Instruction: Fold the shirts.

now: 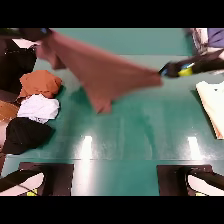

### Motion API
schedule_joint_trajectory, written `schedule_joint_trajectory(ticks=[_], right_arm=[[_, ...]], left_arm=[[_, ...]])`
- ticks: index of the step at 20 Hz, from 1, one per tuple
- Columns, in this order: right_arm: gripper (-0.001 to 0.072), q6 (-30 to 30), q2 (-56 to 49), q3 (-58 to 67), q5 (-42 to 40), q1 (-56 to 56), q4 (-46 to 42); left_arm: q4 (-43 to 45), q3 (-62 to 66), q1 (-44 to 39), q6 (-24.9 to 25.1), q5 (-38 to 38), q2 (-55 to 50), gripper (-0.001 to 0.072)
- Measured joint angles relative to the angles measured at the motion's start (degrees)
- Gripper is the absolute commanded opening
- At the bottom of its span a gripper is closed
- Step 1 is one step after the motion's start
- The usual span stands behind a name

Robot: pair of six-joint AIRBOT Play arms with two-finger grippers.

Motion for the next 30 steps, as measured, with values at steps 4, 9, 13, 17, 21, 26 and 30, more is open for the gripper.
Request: schedule_joint_trajectory(ticks=[4, 9, 13, 17, 21, 26, 30], right_arm=[[0.0011, 0.8, 6.3, 10.2, 1.1, -3.9, -2.5], [0.0011, 1.0, 7.7, 22.0, 4.8, -5.3, -5.3], [0.0011, 2.2, 3.3, 27.5, 12.2, -5.5, -6.6], [0.0011, 3.1, -2.8, 20.7, 20.3, -5.5, -7.1], [0.0011, 3.4, -8.0, 7.7, 21.2, -5.5, -7.1], [0.0011, 3.4, -10.8, -2.4, 17.8, -5.6, -6.9], [0.0011, 3.4, -11.1, -4.4, 16.8, -5.8, -6.9]], left_arm=[[-1.9, 0.6, 0.0, -0.1, -0.8, 9.6, 0.0027], [-9.5, 1.4, -0.2, 0.0, -4.2, 15.3, 0.0027], [-10.5, -3.3, -3.0, 1.0, -7.5, 14.0, 0.0028], [-10.1, -17.5, -7.0, 2.1, -9.4, 7.8, 0.0028], [-10.3, -32.6, -10.4, 3.7, -5.1, -1.8, 0.0034], [-10.5, -38.4, -9.5, 4.0, 2.0, -10.9, 0.0563], [-10.6, -31.3, -2.4, 4.0, -0.7, -11.2, 0.0564]])
